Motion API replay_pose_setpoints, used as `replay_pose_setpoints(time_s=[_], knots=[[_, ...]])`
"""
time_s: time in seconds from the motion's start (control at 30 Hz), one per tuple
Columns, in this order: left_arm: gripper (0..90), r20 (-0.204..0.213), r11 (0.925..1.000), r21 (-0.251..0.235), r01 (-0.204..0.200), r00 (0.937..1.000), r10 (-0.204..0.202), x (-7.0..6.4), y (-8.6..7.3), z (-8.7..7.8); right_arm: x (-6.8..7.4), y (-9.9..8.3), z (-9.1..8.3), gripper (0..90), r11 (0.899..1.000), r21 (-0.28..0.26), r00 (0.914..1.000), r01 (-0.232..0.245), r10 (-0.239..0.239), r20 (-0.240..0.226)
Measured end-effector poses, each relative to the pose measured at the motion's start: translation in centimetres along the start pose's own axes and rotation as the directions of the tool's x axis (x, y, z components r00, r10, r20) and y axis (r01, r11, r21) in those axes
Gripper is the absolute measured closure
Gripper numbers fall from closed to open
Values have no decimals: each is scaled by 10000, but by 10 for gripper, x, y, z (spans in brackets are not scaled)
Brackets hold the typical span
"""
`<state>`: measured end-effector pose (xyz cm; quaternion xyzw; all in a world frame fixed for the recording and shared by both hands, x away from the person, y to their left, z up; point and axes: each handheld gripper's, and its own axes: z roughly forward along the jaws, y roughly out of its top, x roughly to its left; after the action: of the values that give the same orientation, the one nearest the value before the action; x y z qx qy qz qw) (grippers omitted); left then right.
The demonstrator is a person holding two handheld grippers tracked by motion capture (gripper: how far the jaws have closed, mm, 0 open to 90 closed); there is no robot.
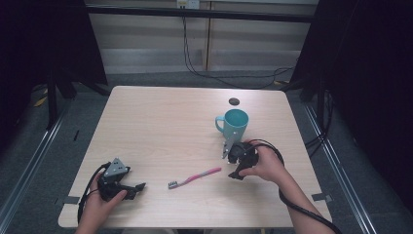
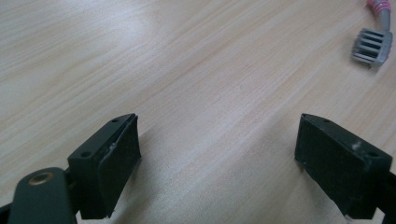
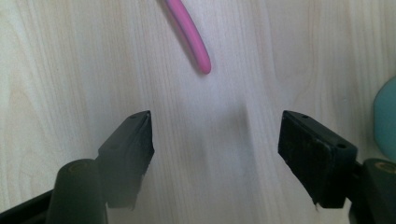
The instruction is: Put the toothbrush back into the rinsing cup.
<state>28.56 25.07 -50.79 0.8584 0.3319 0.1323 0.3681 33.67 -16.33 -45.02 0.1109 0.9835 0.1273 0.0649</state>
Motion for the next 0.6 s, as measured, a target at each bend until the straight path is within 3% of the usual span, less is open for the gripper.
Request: replay_pose_setpoints(time_s=[0.4,0.6], knots=[[138,-11,10000,8,-10,10000,10,0,0,0,1,26,4,264,9987,261,9989,440,-437,-146],[138,-9,10000,11,-9,10000,9,0,0,0,2,38,5,265,9978,97,9977,656,-654,-172]])
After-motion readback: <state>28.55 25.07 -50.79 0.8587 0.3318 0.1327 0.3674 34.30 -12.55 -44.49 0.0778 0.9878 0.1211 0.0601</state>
